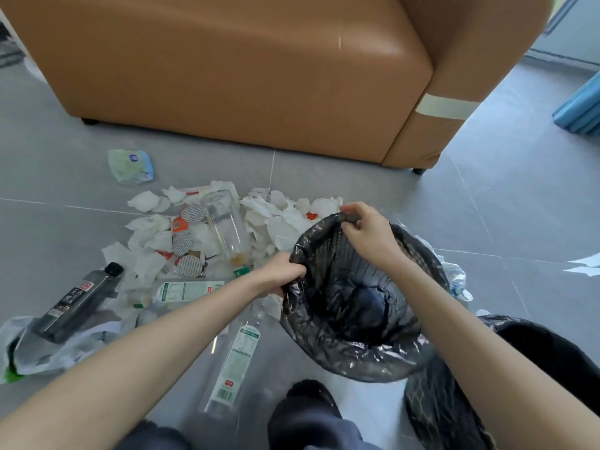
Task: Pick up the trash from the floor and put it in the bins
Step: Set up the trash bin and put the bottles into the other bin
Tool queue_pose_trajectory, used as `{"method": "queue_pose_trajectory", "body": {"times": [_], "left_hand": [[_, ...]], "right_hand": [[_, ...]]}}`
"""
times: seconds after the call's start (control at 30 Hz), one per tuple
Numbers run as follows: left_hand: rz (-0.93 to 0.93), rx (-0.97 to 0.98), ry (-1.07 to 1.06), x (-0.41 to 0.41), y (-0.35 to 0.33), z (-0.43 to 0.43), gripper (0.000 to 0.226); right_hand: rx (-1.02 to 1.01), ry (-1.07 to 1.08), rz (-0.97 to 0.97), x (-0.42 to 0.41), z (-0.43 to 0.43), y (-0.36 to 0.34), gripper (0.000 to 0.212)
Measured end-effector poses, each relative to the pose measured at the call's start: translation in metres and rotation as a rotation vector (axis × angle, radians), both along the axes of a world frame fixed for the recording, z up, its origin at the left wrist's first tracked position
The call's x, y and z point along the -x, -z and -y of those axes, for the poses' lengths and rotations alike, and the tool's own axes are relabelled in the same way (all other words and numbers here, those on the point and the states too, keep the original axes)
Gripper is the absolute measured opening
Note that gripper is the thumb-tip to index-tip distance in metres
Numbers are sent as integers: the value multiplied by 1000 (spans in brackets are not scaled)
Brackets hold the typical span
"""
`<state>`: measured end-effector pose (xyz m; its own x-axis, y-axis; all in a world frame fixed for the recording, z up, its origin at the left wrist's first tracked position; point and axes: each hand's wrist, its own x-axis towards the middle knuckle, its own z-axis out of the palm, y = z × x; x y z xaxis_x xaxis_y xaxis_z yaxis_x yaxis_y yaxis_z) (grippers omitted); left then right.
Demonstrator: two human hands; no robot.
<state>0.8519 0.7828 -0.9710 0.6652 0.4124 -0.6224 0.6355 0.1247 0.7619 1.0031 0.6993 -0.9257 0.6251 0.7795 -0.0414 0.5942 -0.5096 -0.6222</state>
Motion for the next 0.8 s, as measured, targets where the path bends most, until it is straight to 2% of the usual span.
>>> {"method": "queue_pose_trajectory", "body": {"times": [0.1,0.23,0.37,0.5,0.63,0.8], "left_hand": [[58,-20,-154,14,-26,-17,16],[146,-72,-369,50,-66,-43,8],[160,-188,-567,106,-96,-62,10],[121,-237,-771,177,-115,-77,9],[102,-246,-955,255,-123,-79,12],[99,-235,-1212,344,-121,-73,8]], "right_hand": [[-8,-57,44,11,-1,-14,31],[50,-208,103,38,-16,-45,36],[87,-479,146,90,-40,-85,32],[250,-839,160,155,-62,-112,27],[378,-1072,215,224,-79,-124,35],[394,-1295,516,292,-102,-120,39]]}}
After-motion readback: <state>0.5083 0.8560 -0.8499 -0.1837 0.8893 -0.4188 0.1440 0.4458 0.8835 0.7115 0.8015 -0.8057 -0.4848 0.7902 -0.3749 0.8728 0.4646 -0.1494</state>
